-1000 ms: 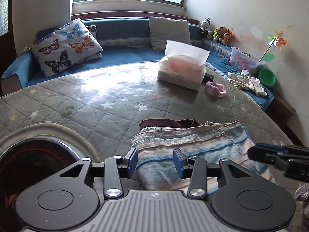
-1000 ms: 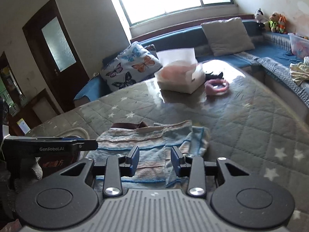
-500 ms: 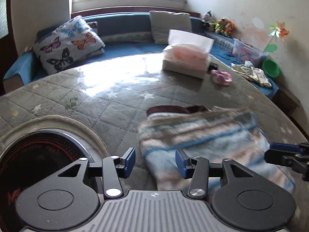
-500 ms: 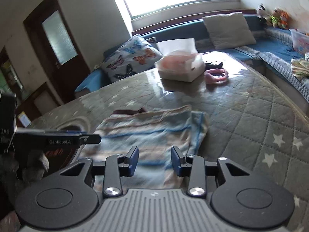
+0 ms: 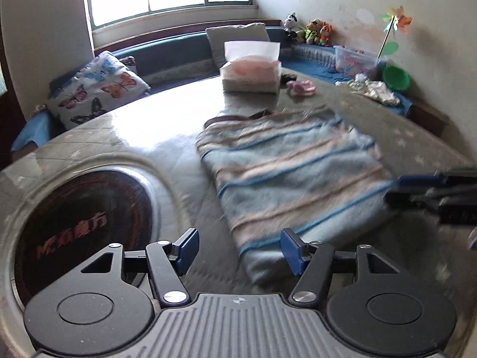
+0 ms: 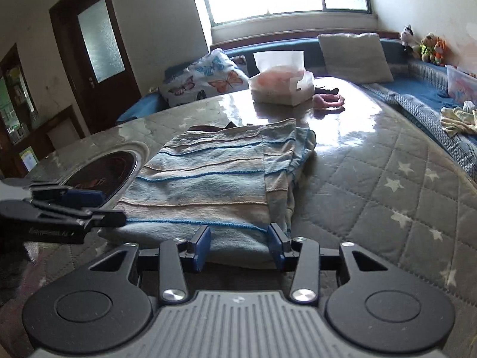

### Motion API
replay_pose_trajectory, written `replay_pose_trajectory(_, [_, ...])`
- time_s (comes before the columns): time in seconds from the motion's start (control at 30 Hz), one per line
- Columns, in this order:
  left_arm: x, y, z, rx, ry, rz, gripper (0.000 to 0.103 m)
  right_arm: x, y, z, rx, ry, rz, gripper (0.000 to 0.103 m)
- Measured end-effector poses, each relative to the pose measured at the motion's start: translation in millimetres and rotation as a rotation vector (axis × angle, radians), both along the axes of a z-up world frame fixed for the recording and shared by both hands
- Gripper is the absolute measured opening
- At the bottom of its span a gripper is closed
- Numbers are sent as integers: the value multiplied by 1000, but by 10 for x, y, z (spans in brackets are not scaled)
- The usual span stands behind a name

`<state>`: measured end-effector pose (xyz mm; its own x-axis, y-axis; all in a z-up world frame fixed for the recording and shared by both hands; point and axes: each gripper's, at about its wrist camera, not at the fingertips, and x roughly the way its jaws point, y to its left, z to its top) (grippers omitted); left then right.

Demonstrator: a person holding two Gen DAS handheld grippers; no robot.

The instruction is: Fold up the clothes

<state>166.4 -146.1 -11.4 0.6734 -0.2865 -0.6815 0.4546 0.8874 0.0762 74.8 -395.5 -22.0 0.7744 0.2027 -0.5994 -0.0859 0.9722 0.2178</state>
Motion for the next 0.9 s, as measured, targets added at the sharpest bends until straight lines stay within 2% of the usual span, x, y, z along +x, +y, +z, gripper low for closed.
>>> replay_pose_trajectory(0.27, [-92,174,21,-26,-6,40,69,-52,102,156,-40,-26,-5,43])
replay_pose_trajectory(0.37, [-94,193,18,-32,-4,50,71,-24,206,169,-69,-40,-2,51])
replay_pose_trajectory(0.47, [-106,230,15,-34,0,63,71,10,328,161,-113,-50,-7,53])
replay_pose_trajectory(0.53, [-115,256,12,-36,2,72,71,28,462,110,-184,-57,-5,56])
replay_pose_trajectory(0.73, [-139,332,5,-40,11,100,72,-26,679,-8,-328,-44,25,58])
replay_pose_trajectory(0.83, [-182,357,25,-55,16,105,72,-15,710,55,-305,-67,24,59])
replay_pose_trajectory(0.9, [-230,363,31,-60,16,105,74,-8,731,98,-289,-83,24,67])
